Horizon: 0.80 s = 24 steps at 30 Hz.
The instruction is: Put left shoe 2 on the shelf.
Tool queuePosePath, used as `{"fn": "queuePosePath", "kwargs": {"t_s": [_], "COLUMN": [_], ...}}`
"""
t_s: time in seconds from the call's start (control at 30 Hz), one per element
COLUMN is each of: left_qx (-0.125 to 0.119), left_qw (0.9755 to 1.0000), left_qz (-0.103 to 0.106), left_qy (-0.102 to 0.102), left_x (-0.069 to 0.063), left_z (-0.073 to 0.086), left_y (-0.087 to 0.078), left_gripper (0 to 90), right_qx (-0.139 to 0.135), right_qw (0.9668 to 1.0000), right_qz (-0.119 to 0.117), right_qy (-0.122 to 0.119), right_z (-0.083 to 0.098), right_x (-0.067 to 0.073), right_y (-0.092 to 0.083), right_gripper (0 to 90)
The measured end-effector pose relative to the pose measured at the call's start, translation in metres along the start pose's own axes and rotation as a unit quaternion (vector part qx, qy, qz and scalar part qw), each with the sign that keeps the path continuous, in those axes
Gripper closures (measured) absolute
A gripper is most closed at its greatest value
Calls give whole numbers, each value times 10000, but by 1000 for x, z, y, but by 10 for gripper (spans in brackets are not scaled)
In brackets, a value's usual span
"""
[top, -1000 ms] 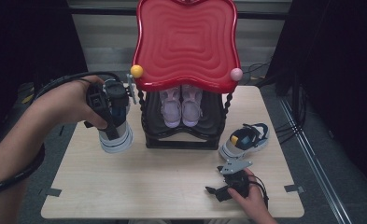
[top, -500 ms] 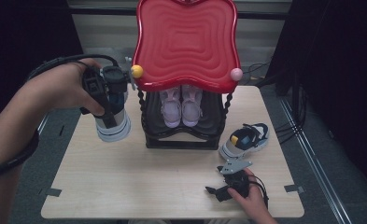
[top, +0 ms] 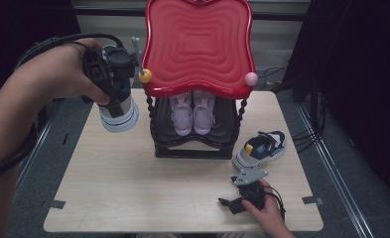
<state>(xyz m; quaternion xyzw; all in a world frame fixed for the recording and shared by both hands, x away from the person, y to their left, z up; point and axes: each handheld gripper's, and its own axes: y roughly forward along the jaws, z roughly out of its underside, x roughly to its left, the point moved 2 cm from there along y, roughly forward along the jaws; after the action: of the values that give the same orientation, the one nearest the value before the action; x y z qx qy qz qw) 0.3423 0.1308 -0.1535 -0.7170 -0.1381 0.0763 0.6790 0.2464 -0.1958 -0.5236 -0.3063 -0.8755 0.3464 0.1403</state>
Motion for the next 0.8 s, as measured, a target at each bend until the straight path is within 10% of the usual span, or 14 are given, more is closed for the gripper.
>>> {"fn": "queuePosePath", "kwargs": {"t_s": [0.8], "left_qx": [-303], "left_qw": [9961], "left_qz": [-822], "left_qy": [122], "left_x": [-2], "left_z": [-26], "left_y": [-37], "left_gripper": [731], "right_qx": [-6], "right_qw": [10000], "right_qz": [1], "right_qy": [-9], "right_z": [0], "right_x": [0], "right_y": [0], "right_gripper": [111]}}
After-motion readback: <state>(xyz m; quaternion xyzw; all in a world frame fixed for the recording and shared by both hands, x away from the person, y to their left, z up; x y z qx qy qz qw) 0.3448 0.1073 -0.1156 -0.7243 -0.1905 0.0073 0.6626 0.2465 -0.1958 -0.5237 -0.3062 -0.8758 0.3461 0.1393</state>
